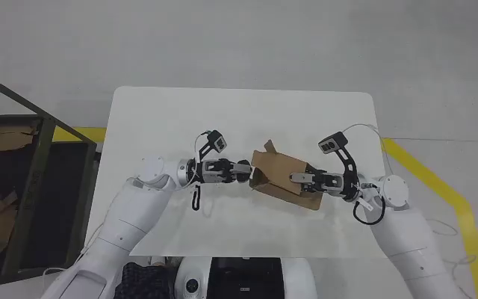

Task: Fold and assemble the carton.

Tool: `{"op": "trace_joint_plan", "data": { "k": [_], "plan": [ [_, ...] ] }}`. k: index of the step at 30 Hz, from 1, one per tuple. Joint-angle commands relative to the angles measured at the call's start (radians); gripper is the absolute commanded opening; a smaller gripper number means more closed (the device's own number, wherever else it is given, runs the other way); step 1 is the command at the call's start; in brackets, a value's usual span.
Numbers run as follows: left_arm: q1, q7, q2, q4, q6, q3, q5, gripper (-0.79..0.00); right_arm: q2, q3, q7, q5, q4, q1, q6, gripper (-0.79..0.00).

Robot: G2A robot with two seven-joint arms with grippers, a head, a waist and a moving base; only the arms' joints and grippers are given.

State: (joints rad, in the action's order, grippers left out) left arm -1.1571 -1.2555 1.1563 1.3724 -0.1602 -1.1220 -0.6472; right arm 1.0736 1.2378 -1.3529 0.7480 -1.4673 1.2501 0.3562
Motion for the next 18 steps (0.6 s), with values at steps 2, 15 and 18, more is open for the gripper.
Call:
{"op": "trace_joint_plan", "data": {
  "k": [2, 15, 18],
  "plan": [
    [0.014, 0.009, 0.007, -0.009, -0.008, 0.02, -0.018, -0.785, 0.0, -0.005, -0.004, -0.003, -0.008, 0.0, -0.008, -0.785],
    [0.053, -0.006, 0.021, -0.035, -0.021, 0.063, -0.053, -0.785, 0.001, -0.015, -0.002, -0.017, -0.021, 0.003, -0.015, -0.785],
    [0.06, -0.008, 0.023, -0.041, -0.021, 0.068, -0.053, -0.785, 0.001, -0.017, -0.002, -0.019, -0.025, 0.003, -0.019, -0.785]
  ]
}}
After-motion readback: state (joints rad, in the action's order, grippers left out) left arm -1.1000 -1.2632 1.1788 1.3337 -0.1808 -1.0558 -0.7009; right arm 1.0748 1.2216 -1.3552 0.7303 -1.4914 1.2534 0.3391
